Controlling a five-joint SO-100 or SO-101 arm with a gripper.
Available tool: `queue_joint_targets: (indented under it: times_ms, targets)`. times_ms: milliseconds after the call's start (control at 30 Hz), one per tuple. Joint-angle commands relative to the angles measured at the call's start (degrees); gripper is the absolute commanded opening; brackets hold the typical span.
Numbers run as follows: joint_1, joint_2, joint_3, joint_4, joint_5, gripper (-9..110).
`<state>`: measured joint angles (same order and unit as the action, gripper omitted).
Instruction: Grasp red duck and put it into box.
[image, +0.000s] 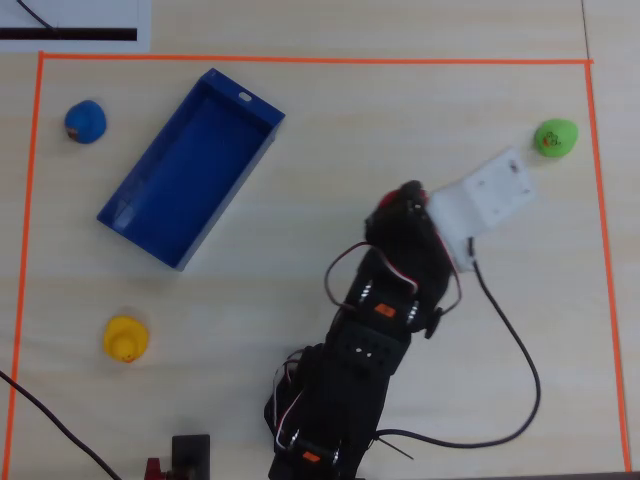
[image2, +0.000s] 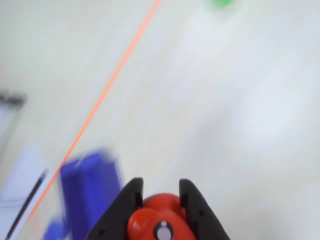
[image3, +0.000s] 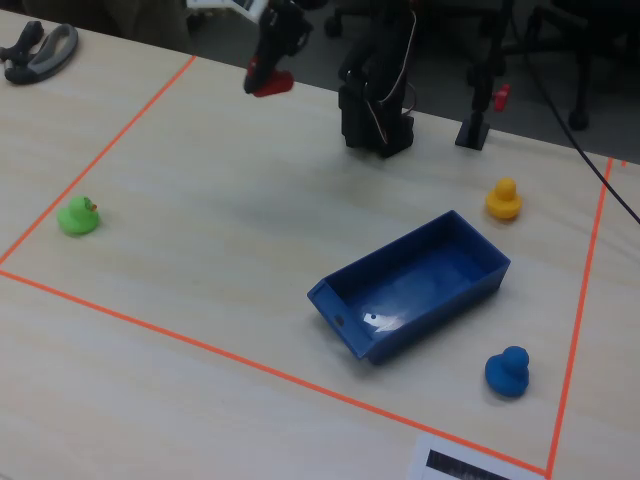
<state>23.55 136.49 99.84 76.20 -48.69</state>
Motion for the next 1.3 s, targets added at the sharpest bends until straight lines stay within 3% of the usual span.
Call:
queue_joint_targets:
  times_ms: [0,300,567,1000,1267]
  targets:
    - [-13.5,1.9,3.9,-0.5,10.2,0]
    - [-41.7,-5.0,14.0,-14.1,23.7,0]
    - [-46.8,-17.4,12.7,-27.1,29.2,0]
    - [-51.2,-36.4,9.4,-37.9,25.0,2]
    - [-51.7,-41.6,1.1,-27.2,20.9,34]
